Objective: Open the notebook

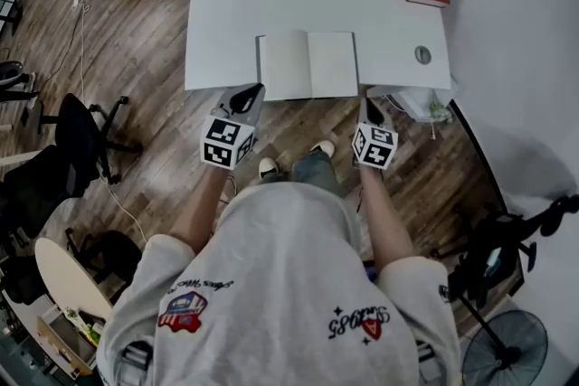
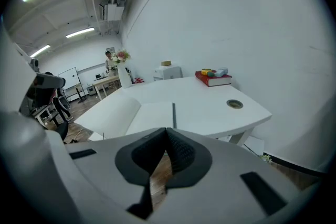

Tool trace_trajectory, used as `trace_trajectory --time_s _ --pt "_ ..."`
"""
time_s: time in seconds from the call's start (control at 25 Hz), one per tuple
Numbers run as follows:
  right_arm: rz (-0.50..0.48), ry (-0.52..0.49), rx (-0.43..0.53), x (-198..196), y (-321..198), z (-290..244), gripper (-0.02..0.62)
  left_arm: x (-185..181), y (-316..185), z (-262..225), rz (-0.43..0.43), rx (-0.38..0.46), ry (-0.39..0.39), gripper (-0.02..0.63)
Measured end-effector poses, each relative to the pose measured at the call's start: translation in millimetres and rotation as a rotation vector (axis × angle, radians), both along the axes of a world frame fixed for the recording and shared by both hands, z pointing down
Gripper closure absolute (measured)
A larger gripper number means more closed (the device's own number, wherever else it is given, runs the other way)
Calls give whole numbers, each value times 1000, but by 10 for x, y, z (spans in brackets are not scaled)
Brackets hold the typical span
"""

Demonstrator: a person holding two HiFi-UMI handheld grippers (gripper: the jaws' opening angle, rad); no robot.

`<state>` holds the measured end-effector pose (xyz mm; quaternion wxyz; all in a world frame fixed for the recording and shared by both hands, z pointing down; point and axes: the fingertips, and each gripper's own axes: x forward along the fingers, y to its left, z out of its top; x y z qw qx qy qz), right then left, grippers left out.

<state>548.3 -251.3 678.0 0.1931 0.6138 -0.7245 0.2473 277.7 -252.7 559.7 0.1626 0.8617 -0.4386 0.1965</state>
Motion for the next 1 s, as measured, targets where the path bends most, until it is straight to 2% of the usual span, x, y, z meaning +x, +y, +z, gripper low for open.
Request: trace_trajectory --time_s 0.32,0.52,0.76,1.0 --pt "3 7 186 -746 376 -927 592 -353 328 -489 81 123 48 600" --pt "-47 51 272 -1101 609 -1433 592 -485 504 -715 100 173 70 600" --pt "-68 71 360 -1277 769 -1859 594 -540 653 -897 114 208 92 600" --pt "-64 73 375 -1328 920 -1952 594 -559 758 -967 131 221 100 600"
